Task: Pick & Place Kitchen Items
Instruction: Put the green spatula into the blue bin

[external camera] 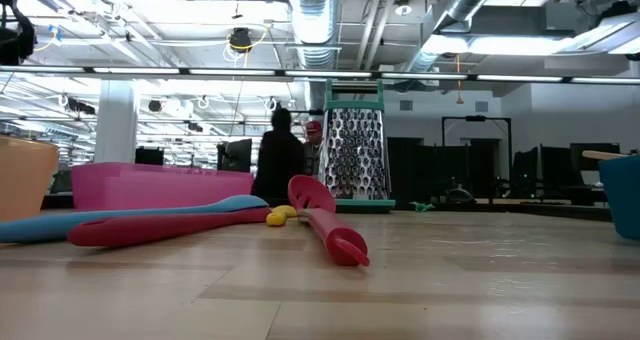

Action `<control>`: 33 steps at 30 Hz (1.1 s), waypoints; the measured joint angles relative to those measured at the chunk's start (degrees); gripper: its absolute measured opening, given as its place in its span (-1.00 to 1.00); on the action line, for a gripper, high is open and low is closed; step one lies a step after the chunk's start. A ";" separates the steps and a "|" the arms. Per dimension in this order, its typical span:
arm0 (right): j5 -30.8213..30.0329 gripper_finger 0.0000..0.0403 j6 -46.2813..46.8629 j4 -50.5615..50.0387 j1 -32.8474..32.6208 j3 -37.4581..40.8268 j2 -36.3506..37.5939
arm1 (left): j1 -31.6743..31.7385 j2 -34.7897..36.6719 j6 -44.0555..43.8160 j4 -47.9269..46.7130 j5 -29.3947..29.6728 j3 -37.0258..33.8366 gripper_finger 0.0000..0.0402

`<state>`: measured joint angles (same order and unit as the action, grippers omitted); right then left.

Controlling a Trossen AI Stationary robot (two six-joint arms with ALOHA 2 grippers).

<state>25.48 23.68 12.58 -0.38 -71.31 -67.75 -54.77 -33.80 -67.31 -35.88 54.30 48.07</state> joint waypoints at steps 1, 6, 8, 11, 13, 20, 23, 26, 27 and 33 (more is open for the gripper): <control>0.08 -0.81 0.94 -0.11 0.00 0.00 0.00 | -0.01 0.02 0.00 0.00 0.02 0.00 -0.03; 1.70 -0.81 6.67 -0.64 0.00 0.00 0.00 | 0.00 0.02 0.00 0.06 0.22 0.00 -0.03; 1.70 -0.81 10.29 -3.50 -0.02 0.00 0.07 | 0.01 0.01 0.00 0.10 0.22 0.00 -0.03; 1.67 -0.80 16.74 -14.42 -0.05 0.00 0.08 | 0.01 0.02 0.00 0.26 0.21 0.00 -0.03; 1.26 -0.80 21.34 -24.13 -0.66 0.02 0.00 | 0.00 0.01 0.00 0.31 0.20 0.00 -0.03; -9.30 -0.80 37.96 -59.40 -5.97 0.02 0.00 | -0.01 0.02 0.00 0.42 0.14 0.00 -0.03; -10.93 -0.80 44.50 -70.46 -9.46 0.02 0.00 | 0.01 0.00 -0.02 0.42 -0.35 0.00 -0.03; -12.81 -0.80 50.52 -79.07 -13.44 0.02 0.00 | -0.01 0.00 0.00 0.42 -0.35 0.00 -0.03; -13.59 -0.80 52.36 -81.38 -14.91 0.02 0.00 | 0.01 0.01 -0.02 0.42 -0.35 0.00 -0.03; -23.25 -0.80 66.62 -87.59 -23.24 0.02 0.00 | 0.01 0.02 0.00 0.43 -0.37 0.00 -0.03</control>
<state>2.23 90.31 -75.01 -23.62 -71.29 -67.75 -54.76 -33.78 -67.31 -35.45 53.93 48.07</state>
